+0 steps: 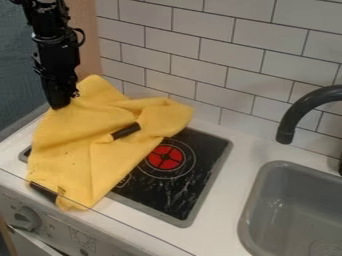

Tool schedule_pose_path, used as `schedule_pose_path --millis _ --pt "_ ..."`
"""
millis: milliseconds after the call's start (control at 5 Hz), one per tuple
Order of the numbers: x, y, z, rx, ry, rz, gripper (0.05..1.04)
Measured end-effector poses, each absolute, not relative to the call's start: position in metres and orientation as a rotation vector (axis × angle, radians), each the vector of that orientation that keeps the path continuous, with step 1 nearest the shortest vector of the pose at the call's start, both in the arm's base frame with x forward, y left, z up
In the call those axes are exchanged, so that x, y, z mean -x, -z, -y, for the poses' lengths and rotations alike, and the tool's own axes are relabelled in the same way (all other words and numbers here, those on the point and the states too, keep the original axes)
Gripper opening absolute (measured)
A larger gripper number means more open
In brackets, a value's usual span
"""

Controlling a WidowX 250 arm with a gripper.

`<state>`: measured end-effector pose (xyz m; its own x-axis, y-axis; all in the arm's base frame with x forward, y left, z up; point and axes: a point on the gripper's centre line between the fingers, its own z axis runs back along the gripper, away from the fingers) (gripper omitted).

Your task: Unfold the cloth from the right to the left

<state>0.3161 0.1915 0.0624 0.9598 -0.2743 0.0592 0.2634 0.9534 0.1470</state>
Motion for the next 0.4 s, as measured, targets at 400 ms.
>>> schedule_pose_path --millis 400 --pt "-0.336 -0.046 -0.223 -0.264 0.234 0.051 0.048"
